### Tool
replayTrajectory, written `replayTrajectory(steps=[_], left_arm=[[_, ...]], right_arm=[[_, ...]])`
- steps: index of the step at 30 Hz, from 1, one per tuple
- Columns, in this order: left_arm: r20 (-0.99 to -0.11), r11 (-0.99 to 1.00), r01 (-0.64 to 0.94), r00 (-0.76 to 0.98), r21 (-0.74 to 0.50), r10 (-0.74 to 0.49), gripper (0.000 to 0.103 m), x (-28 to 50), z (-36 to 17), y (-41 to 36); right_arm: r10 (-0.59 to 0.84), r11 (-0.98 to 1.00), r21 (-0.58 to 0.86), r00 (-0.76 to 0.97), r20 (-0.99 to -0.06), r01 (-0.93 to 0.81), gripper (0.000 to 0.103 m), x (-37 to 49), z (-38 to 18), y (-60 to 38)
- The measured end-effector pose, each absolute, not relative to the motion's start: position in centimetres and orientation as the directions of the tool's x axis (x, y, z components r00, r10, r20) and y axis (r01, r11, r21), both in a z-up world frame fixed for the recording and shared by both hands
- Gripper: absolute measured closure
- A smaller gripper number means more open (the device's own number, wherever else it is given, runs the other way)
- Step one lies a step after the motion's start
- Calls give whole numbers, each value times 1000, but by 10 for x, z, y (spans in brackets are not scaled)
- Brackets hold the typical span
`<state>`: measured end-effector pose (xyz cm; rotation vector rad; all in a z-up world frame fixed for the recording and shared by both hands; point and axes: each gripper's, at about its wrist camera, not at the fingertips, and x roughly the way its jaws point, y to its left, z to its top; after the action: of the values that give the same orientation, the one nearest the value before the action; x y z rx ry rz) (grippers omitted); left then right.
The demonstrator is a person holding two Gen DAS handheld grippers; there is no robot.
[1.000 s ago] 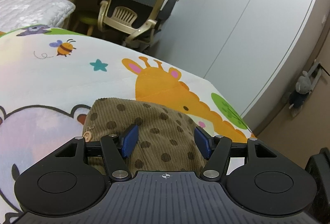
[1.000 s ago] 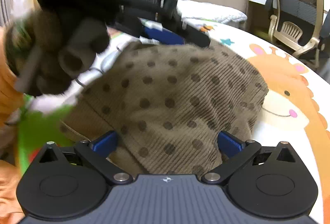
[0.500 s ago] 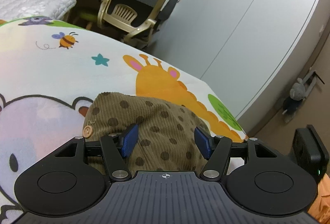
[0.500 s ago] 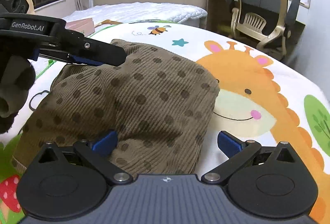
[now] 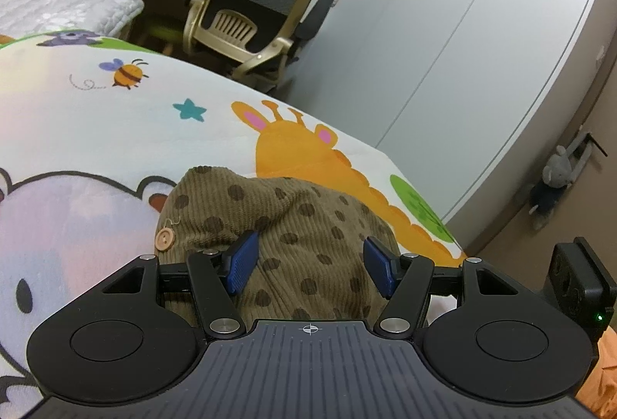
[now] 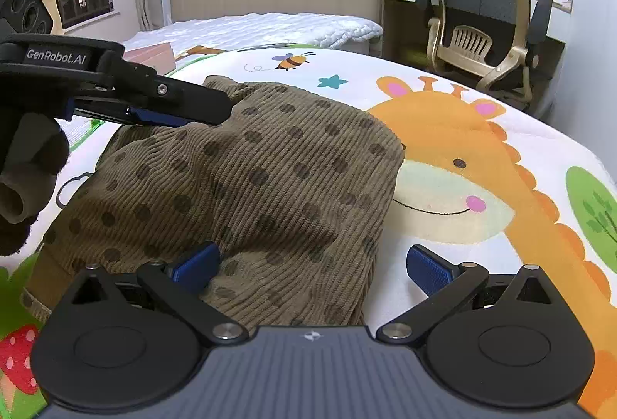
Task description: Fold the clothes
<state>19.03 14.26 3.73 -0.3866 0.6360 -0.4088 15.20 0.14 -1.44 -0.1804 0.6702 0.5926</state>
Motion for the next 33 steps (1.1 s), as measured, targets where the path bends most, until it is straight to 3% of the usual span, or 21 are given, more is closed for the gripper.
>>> replayTrajectory(steps=[13, 18, 23, 28, 33], left_arm=[[-490, 853, 222, 738, -473, -464, 34, 189, 39, 140], [-508, 878, 224, 743, -424, -435, 20, 184, 61, 131], [-425, 850, 311, 761, -424, -490, 11, 178, 91, 123], [-525, 849, 210, 707, -484, -474, 11, 206, 62, 124], [-519, 837, 203, 703, -509, -486, 11, 211, 48, 127]], right_arm=[[431, 834, -17, 670, -604, -552, 0, 139, -17, 5], [440, 834, 3, 664, -605, -551, 0, 142, -18, 2], [451, 834, 28, 652, -609, -551, 0, 144, -19, 1], [444, 837, 15, 662, -604, -547, 0, 140, -20, 4], [440, 838, 14, 661, -608, -545, 0, 141, -20, 7]])
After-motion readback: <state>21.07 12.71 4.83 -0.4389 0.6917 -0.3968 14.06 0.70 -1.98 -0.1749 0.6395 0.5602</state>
